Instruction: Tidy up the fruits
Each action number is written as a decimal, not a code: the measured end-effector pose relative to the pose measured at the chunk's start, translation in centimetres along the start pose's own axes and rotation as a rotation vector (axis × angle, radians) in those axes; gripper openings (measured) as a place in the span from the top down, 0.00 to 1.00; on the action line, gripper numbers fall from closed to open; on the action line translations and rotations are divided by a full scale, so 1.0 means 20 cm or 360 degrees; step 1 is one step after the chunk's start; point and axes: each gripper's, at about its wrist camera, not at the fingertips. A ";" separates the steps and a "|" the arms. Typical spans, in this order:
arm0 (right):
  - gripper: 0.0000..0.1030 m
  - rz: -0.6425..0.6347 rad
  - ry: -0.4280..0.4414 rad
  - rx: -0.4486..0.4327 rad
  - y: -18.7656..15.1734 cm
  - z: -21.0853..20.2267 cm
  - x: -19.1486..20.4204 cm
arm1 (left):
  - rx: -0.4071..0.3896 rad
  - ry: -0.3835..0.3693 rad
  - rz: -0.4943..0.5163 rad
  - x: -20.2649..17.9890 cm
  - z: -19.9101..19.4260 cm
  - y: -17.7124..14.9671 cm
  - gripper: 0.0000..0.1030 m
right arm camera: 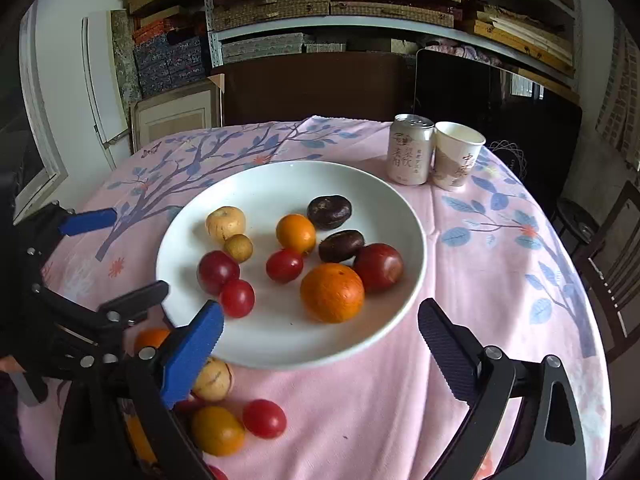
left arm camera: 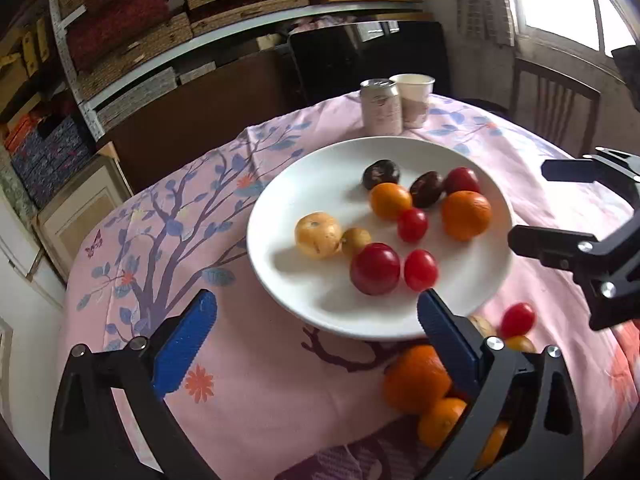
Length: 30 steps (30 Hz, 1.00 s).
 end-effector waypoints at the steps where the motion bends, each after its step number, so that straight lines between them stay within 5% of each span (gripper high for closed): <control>1: 0.04 0.0004 0.0004 0.0018 -0.04 -0.03 0.00 | -0.0024 -0.0027 0.0021 0.00 -0.07 -0.03 0.04; 7: 0.04 0.0082 0.0191 0.0201 -0.35 -0.08 0.04 | 0.0031 -0.0201 0.0133 -0.11 -0.27 -0.30 0.04; 12: 0.04 -0.0036 0.0243 0.0212 -0.42 -0.03 0.14 | 0.0122 -0.0318 0.0154 -0.23 -0.22 -0.40 0.04; 16: 0.10 -0.0019 0.0299 0.0236 -0.42 -0.02 0.16 | 0.0196 -0.0395 0.0021 -0.23 -0.15 -0.40 0.04; 19: 0.17 0.0006 0.0399 0.0272 -0.44 -0.01 0.17 | 0.0248 -0.0581 -0.0073 -0.22 -0.12 -0.44 0.07; 21: 0.21 0.0084 0.0455 0.0233 -0.47 0.00 0.16 | 0.0238 -0.0722 -0.0151 -0.21 -0.10 -0.45 0.28; 22: 0.26 0.0080 0.0433 0.0235 -0.47 0.00 0.16 | 0.0239 -0.0751 -0.0203 -0.20 -0.10 -0.46 0.30; 24: 0.74 0.0115 0.0560 0.0244 -0.47 -0.01 0.19 | 0.0224 -0.0729 -0.0168 -0.22 -0.12 -0.46 0.36; 25: 0.74 0.0145 0.0614 0.0255 -0.48 -0.02 0.21 | 0.0237 -0.0754 -0.0182 -0.22 -0.13 -0.46 0.40; 27: 0.75 0.0045 0.0514 0.0256 -0.48 -0.04 0.29 | 0.0268 -0.0795 -0.0197 -0.21 -0.15 -0.47 0.64; 30: 0.75 -0.0033 0.0433 0.0254 -0.48 -0.08 0.36 | 0.0237 -0.0771 -0.0144 -0.23 -0.22 -0.48 0.64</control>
Point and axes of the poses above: each gripper's, at about its wrist camera, not at the fingertips, and z roughly the way its jaws point, x to its left, y to its top, and after that the axes turned 11 degrees about y, right-handed
